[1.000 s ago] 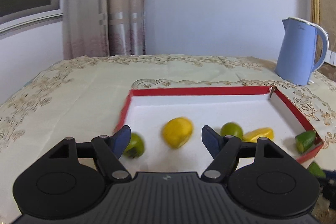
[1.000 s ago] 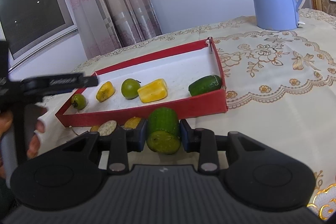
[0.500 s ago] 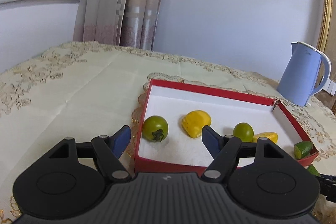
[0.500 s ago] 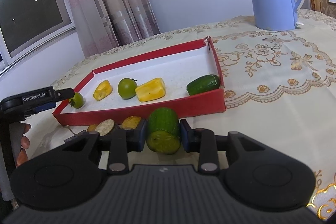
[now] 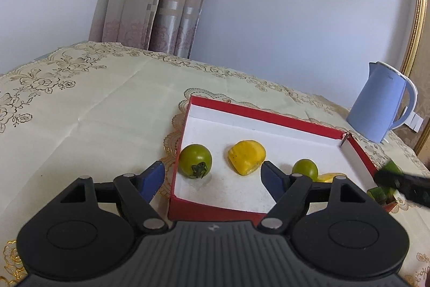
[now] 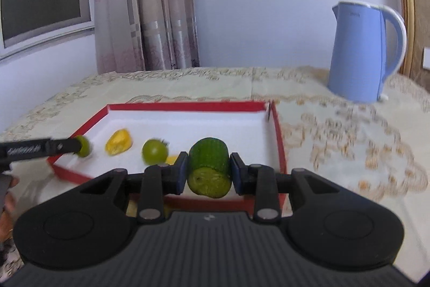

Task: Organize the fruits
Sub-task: 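Place the cucumber chunk into the tray and open the right tool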

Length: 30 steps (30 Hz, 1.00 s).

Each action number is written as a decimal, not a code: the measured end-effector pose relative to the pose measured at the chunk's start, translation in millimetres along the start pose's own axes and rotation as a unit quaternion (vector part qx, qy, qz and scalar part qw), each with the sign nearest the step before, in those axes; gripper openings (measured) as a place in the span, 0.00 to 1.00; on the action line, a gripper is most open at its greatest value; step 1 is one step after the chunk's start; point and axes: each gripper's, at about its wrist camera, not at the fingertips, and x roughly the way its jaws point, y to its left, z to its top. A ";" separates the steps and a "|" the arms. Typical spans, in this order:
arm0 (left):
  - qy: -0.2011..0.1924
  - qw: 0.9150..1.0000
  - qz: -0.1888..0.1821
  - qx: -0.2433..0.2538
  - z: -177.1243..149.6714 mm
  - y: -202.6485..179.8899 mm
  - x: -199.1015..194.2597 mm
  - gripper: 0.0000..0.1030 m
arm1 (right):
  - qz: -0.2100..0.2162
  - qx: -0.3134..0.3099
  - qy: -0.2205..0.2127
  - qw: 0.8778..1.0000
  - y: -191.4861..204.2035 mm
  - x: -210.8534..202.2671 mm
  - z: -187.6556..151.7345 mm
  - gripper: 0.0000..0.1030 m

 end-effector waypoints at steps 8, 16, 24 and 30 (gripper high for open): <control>0.006 1.000 -0.004 0.002 -0.5 -1.4 1.3 0.76 | -0.048 -0.013 0.021 0.999 1.3 57.9 33.2 0.30; 0.011 1.000 -0.009 0.007 -0.6 -2.6 3.5 0.76 | -0.069 0.007 0.085 0.994 -6.4 118.1 40.3 0.30; 0.015 1.000 -0.005 0.013 -0.8 -4.8 5.8 0.76 | -0.077 -0.007 0.120 0.990 -1.9 134.1 37.3 0.31; 0.018 1.000 -0.001 0.015 -2.4 -5.5 6.7 0.76 | -0.073 0.016 0.095 0.993 -4.3 110.6 41.5 0.47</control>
